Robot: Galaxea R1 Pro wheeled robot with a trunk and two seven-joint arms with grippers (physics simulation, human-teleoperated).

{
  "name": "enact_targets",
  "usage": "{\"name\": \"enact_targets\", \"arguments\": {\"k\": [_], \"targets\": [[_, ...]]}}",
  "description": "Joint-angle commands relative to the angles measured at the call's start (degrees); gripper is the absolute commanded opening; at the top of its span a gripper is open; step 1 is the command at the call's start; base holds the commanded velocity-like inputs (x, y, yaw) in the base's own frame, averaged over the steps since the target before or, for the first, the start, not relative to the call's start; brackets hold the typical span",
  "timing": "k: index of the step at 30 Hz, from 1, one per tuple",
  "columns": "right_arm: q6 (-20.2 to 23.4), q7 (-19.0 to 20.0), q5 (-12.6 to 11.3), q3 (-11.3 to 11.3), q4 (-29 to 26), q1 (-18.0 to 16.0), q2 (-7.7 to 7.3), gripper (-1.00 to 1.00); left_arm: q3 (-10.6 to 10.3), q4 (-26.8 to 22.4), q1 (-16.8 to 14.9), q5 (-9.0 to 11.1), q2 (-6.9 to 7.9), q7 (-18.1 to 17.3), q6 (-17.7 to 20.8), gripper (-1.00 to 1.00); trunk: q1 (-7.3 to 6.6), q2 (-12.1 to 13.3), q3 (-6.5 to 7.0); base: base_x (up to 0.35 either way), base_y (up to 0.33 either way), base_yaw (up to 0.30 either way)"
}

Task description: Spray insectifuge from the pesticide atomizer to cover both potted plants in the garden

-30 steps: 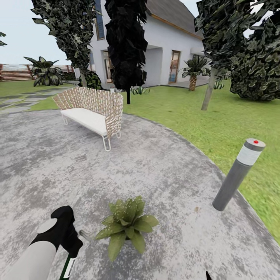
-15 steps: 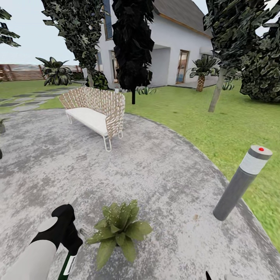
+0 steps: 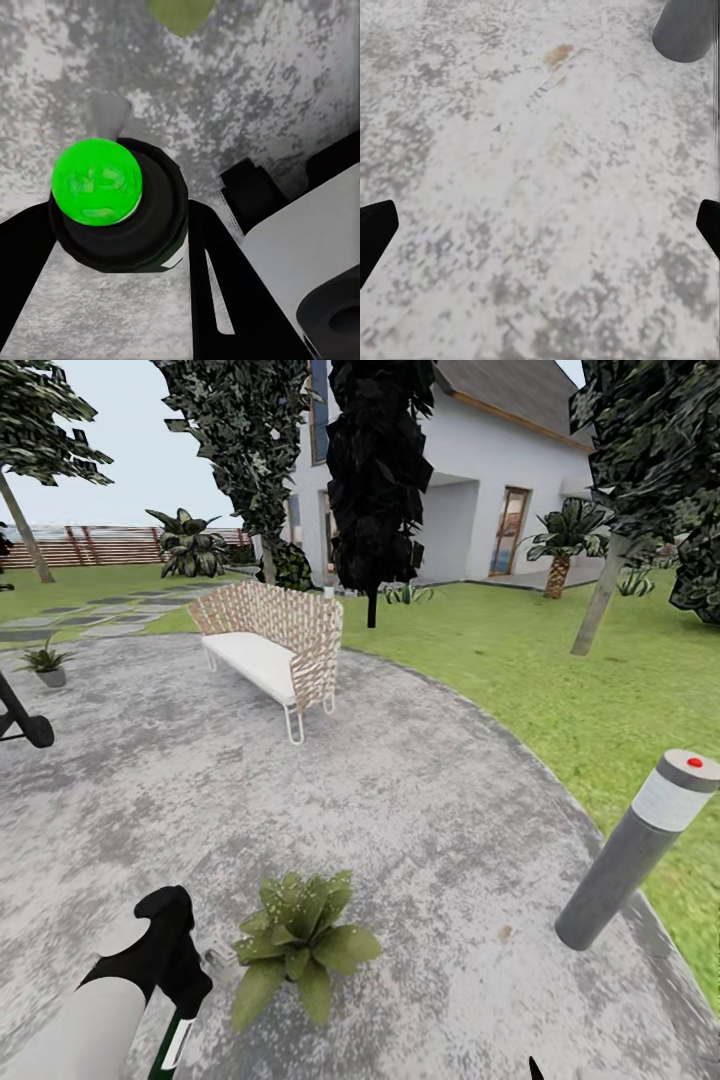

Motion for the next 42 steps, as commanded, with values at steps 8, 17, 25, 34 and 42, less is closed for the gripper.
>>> {"name": "enact_targets", "arguments": {"k": [8, 17, 25, 34, 42], "targets": [[-0.2, 0.5, 0.3, -0.4, 0.0, -0.1, 0.06, 1.0, 0.4, 0.4, 0.5, -0.5, 0.54, -0.5, 0.6, -1.0, 0.0, 0.0, -0.05, 0.02, -0.025, 0.096], [-0.2, 0.5, 0.3, -0.4, 0.0, -0.1, 0.05, 1.0, 0.2, -0.2, 0.5, -0.4, 0.0, 0.7, 0.6, -1.0, 0.0, 0.0, -0.05, 0.0, 0.0, 0.274], [-0.2, 0.5, 0.3, -0.5, 0.0, -0.1, 0.06, 1.0, 0.7, 0.4, 0.5, 0.3, -0.2, 3.2, 0.6, -1.0, 0.0, 0.0, -0.05, 0.0, 0.0, 0.086], [-0.2, 0.5, 0.3, -0.5, -0.2, -0.1, 0.04, 1.0, 1.1, 0.4, 0.5, 0.3, -0.2, 3.3, 0.6, -1.0, 0.0, 0.0, -0.05, 0.0, -0.226, 0.0], [-0.2, 0.5, 0.3, -0.4, -0.2, -0.1, 0.04, 1.0, 1.1, 0.4, 0.5, 0.3, -0.12, 3.4, 0.6, -1.0, 0.0, 0.0, 0.22, -0.063, -0.253, 0.117]]}}
